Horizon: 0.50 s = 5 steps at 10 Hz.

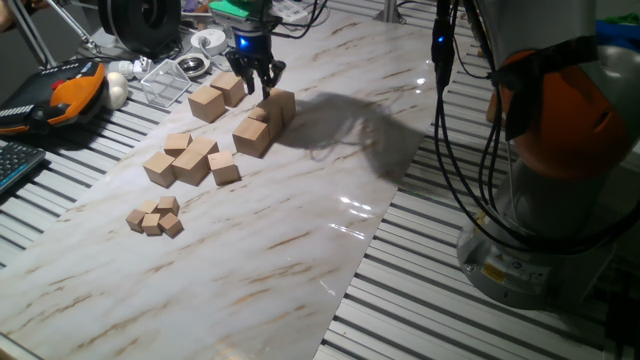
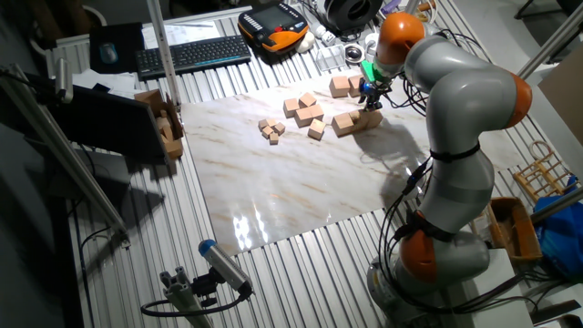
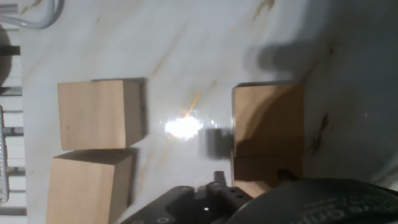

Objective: Stack the blocks into a pyramid shape

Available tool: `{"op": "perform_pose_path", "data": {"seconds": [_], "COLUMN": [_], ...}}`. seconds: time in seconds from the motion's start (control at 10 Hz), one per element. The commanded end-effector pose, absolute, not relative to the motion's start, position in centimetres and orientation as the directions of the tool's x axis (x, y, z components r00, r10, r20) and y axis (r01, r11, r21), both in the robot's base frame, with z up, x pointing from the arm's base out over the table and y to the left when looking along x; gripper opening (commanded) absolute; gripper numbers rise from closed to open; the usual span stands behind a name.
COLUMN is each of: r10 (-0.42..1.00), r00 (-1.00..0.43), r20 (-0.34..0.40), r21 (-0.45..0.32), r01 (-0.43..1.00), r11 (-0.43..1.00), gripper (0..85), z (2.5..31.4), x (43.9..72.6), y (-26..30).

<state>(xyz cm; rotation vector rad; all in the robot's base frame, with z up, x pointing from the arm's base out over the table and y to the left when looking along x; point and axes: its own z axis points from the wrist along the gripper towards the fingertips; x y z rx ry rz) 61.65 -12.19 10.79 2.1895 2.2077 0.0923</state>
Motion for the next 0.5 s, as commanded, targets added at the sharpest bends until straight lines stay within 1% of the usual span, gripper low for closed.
{"op": "perform_pose_path", "data": {"seconds": [0.0, 0.4], "r10": [1.000, 0.999], "r00": [-0.008, -0.017], "r20": [0.027, 0.041], "r21": [0.063, 0.059], "r01": [0.998, 0.998], "r11": [0.007, 0.015], "gripper": [85.0, 85.0], "z": [10.68, 10.57], "x": [61.58, 61.34], "y": [-12.17, -12.07]}}
